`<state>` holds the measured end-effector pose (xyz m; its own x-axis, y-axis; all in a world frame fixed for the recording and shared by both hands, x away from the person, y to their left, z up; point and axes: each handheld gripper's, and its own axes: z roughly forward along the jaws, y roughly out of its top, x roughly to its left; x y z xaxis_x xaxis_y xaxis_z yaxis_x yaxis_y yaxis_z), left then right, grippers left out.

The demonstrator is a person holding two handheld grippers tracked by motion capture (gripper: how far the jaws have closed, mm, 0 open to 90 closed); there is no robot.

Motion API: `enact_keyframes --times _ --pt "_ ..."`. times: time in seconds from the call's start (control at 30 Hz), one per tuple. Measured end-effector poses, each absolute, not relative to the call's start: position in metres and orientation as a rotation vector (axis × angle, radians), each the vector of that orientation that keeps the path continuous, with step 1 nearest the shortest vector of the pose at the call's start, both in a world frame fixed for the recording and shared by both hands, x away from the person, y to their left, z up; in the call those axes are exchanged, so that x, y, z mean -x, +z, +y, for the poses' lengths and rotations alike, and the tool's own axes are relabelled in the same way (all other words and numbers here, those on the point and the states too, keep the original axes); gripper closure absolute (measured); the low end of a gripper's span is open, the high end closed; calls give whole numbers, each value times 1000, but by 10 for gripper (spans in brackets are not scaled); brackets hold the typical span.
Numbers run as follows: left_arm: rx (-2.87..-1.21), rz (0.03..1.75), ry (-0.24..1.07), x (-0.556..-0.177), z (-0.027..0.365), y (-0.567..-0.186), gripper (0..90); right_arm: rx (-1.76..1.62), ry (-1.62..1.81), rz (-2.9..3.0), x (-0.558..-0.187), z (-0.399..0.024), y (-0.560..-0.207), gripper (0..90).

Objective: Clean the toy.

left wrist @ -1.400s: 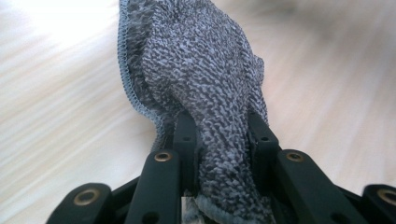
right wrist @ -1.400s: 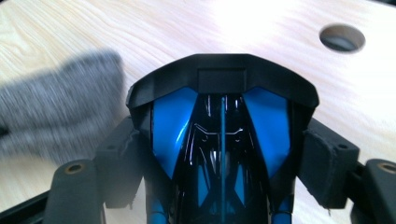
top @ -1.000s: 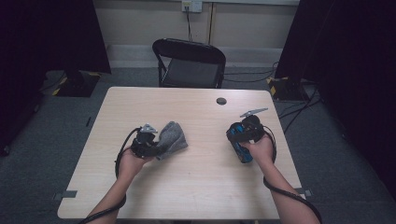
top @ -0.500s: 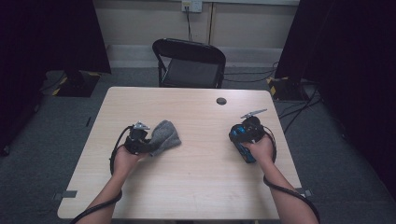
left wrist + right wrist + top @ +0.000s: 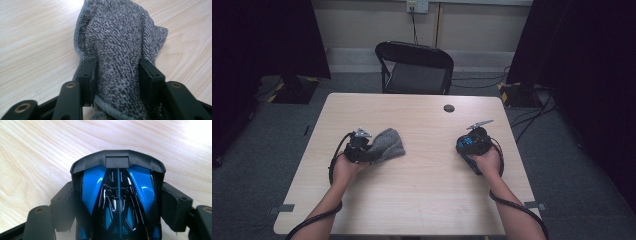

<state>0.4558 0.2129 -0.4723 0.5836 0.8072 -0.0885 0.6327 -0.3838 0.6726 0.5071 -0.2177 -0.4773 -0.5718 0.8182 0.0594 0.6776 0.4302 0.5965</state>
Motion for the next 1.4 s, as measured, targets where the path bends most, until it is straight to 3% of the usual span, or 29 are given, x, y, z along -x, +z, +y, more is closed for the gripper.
enact_keyframes --times 0.37,1.13,1.4 --pt "-2144 1115 331 -456 209 -472 335 -1286 855 2456 -507 -220 -486 239" --pt "-2130 1041 342 -437 200 -444 174 -1275 994 2388 -487 -222 -453 140" --pt "-2118 975 312 -426 188 -437 165 -1223 1013 2410 -472 -213 -449 135"
